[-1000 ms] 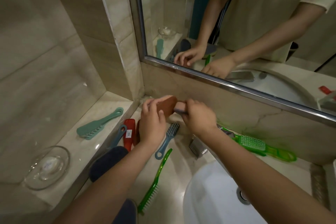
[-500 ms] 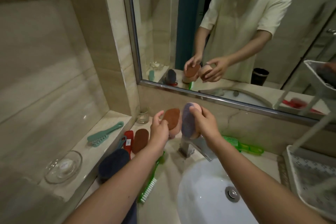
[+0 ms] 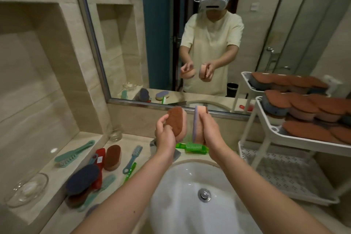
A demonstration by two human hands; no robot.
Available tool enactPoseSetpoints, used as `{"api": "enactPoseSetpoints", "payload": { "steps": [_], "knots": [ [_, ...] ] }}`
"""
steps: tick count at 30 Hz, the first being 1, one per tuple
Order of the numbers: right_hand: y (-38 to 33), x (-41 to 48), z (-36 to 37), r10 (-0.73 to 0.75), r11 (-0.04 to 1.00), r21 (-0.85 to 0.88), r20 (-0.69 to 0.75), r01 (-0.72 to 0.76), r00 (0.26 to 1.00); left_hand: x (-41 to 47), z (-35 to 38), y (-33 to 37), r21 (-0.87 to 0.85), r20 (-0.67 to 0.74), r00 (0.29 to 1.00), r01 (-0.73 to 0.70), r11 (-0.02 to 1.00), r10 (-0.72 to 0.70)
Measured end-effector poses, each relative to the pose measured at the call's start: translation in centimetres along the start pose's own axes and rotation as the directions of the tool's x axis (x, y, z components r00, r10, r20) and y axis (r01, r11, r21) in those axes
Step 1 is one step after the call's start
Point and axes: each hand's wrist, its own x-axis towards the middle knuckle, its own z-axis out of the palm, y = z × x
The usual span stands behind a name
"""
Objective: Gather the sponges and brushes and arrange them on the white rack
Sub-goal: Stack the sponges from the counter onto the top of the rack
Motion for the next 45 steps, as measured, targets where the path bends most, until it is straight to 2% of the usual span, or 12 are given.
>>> {"api": "enactPoseSetpoints", "payload": {
  "steps": [5,16,24,31,34,38,40,43,45],
  "knots": [
    [-1.9,-2.3,-6.1,-0.014,1.0,0.023,0.017,0.014,1.0,-4.9,4.9,0.3,-0.024,0.123,0.992,-0.02,1.0,0.023],
    [-5.6,-5.4,-16.9,-0.133,0.991,-0.005,-0.094,0.133,0.987,-12.9,14.3,-0.2,0.026,0.32,0.944,-0.089,0.996,0.076],
    [-6.2,-6.9,-25.2,-0.199,0.975,-0.125,-0.124,0.184,0.972,-16.1,19.5,-1.8,0.073,0.377,0.902,-0.255,0.964,0.211],
    [-7.4,-7.2,-31.9,-0.388,0.9,-0.266,-0.126,0.345,0.913,-16.9,23.5,-2.2,0.069,0.477,0.81,-0.423,0.904,0.342],
    [-7.5,-7.1,-34.2,-0.457,0.842,-0.391,-0.148,0.372,0.877,-16.7,25.0,-2.2,0.152,0.481,0.779,-0.526,0.836,0.402],
    [-6.6,-6.2,-36.9,-0.493,0.765,-0.534,-0.125,0.361,0.861,-16.1,26.3,-2.5,0.326,0.516,0.727,-0.655,0.682,0.452],
    [-6.0,-5.6,-37.9,-0.535,0.693,-0.627,-0.116,0.356,0.837,-15.8,26.7,-2.9,0.404,0.517,0.689,-0.72,0.565,0.508],
    [-5.6,-4.6,-38.7,-0.566,0.577,-0.75,-0.081,0.323,0.821,-15.5,27.1,-3.5,0.478,0.563,0.583,-0.808,0.344,0.586],
    [-5.3,-3.8,-38.9,-0.57,0.502,-0.81,-0.046,0.304,0.82,-15.4,27.4,-3.7,0.497,0.602,0.538,-0.831,0.25,0.591]
  ]
}}
